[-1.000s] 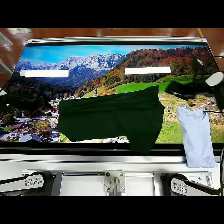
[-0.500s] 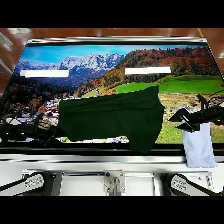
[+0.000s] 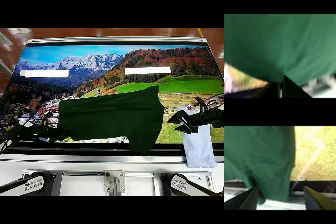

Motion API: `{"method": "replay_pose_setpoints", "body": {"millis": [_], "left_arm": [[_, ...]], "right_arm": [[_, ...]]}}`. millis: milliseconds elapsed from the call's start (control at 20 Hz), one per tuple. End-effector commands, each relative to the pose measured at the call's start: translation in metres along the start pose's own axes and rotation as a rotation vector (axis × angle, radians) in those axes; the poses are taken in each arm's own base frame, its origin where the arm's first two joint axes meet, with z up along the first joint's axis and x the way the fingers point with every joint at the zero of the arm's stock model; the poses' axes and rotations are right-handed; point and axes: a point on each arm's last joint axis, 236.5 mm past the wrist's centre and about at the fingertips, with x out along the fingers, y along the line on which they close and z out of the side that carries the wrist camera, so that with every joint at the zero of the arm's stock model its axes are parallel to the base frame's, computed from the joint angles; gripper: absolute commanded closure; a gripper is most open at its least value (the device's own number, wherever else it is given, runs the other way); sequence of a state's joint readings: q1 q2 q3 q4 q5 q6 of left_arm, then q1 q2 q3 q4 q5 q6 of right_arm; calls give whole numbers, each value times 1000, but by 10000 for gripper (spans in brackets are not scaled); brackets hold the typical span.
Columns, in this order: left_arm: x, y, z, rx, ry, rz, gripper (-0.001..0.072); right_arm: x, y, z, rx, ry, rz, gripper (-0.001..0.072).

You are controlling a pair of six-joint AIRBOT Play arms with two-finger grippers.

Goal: Fold the shirts.

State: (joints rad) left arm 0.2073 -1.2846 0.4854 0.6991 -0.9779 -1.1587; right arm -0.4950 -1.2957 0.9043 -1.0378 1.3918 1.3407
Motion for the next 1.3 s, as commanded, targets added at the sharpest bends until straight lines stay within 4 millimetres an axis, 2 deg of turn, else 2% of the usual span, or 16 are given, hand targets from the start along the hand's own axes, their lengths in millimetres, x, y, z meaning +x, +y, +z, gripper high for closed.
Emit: {"method": "replay_pose_setpoints", "body": {"millis": [0,150,300,550,750,850,1200,1250], "left_arm": [[2,-6,-4,16,10,-16,666],[1,-10,-10,51,34,-30,665],[-2,-15,-14,60,50,-44,666],[-9,-22,-16,118,38,-57,666],[-10,-24,-16,121,36,-59,666],[-10,-23,-15,122,35,-58,666],[-9,-21,-8,121,6,-45,666],[-9,-21,-8,121,6,-45,666]], "right_arm": [[9,-18,-2,42,-7,-55,36],[35,-7,-10,92,-14,51,36],[56,-9,-13,142,-50,90,37],[68,-16,-10,166,-96,83,38],[86,2,-1,70,-136,30,42],[91,8,4,79,-160,15,142],[94,15,-7,93,-113,28,151],[94,15,-7,98,-113,30,243]]}}
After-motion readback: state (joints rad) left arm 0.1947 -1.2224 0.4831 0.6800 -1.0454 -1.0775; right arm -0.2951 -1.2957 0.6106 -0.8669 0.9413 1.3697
